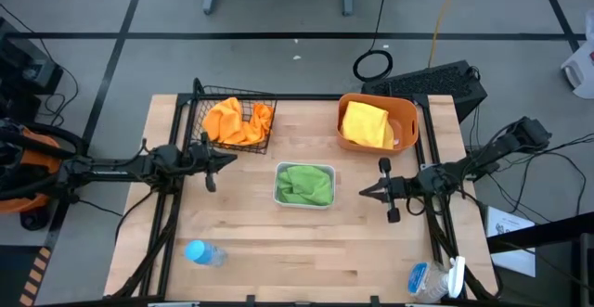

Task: Sort microfiber towel by color & place in baskets
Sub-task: Return to Home Position

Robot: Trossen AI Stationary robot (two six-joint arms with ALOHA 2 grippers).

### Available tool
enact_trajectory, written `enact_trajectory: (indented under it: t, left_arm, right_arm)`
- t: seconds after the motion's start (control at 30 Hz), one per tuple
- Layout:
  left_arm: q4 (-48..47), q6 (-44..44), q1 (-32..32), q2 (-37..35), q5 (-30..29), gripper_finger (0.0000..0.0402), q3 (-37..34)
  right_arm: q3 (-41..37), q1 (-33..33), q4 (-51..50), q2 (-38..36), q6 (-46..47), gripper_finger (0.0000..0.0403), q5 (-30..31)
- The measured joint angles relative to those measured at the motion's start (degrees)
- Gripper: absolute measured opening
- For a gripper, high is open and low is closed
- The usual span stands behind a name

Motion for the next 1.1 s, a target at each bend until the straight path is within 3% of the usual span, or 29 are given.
enact_trajectory:
  t: [0.23, 0.6, 1.1]
  left_arm:
    - [2.7, 1.6, 0.0, 0.0, -1.2, 0.0000, -1.5]
    - [3.0, 1.3, -1.1, -0.1, -2.7, 0.0000, -2.9]
    - [4.0, 1.3, -6.4, -0.1, -7.9, 0.0000, -3.0]
  right_arm:
    - [-1.5, -3.6, 0.4, -1.3, -0.4, 0.0000, -1.3]
    - [-1.4, -8.4, 0.9, -1.3, -3.0, 0.0000, -8.3]
    - [-1.4, -15.1, -3.5, -3.5, -3.7, 0.0000, -9.5]
